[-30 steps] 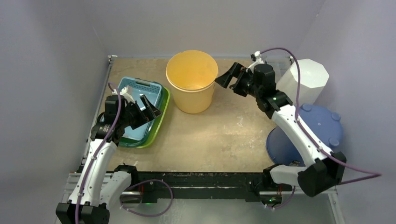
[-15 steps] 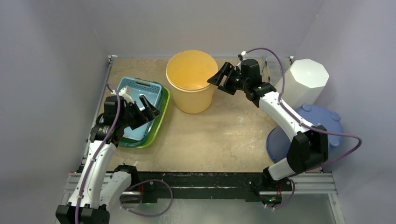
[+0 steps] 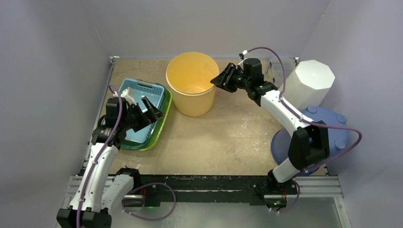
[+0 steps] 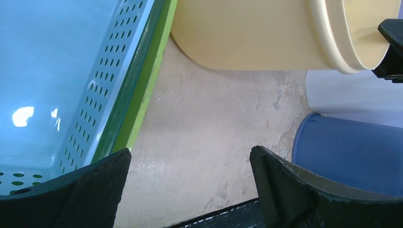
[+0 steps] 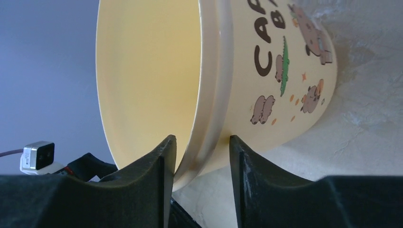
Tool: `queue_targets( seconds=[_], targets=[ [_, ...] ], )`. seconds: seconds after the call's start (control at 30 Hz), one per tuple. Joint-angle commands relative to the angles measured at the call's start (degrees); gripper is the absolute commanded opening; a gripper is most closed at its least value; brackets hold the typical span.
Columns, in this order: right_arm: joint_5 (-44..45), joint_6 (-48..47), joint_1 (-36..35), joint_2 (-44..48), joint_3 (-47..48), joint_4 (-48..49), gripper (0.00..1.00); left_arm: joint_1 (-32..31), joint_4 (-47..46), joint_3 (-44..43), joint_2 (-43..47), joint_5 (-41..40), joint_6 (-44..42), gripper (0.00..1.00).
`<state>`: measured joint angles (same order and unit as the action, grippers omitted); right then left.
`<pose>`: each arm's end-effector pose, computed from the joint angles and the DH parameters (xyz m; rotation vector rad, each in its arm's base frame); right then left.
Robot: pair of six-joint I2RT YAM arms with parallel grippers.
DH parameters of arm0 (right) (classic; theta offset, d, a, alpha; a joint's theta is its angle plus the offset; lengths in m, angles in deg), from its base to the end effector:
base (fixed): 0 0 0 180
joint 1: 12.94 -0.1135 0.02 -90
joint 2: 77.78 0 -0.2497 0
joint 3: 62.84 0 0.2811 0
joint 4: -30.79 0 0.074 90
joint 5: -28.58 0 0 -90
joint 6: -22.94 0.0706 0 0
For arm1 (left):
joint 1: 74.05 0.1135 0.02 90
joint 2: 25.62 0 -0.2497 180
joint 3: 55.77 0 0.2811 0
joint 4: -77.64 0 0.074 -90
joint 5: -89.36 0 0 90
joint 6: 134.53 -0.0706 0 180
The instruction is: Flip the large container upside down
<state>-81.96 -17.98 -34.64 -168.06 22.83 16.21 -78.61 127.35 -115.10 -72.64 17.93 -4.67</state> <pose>0.3938 0.1834 0.2945 0.2284 2.0517 1.1453 0.2338 -0.0412 0.2705 -0.5184 2.2398 -0.7750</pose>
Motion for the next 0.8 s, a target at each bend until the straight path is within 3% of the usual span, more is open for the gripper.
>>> queue_targets(
  seconds=[0.0, 0.27, 0.57, 0.77],
  targets=[
    [-0.9, -0.5, 0.1, 1.6, 0.4, 2.1, 0.40, 0.2, -1.4, -1.9, 0.7, 0.9, -0.1, 0.95],
    [1.5, -3.9, 0.0, 4.7, -1.3, -0.5, 0.15, 0.3, -0.9, -4.7, 0.4, 1.2, -0.3, 0.95],
    [6.1, -8.0, 0.1, 10.4, -2.9, -4.7, 0.06, 0.2, -2.4, -7.8, 1.7, 4.0, 1.1, 0.95],
    [10.8, -12.9, 0.0, 15.5, -3.2, -10.3, 0.06, 0.2, -9.4, -7.6, 1.8, 10.8, 4.6, 0.95]
  ],
)
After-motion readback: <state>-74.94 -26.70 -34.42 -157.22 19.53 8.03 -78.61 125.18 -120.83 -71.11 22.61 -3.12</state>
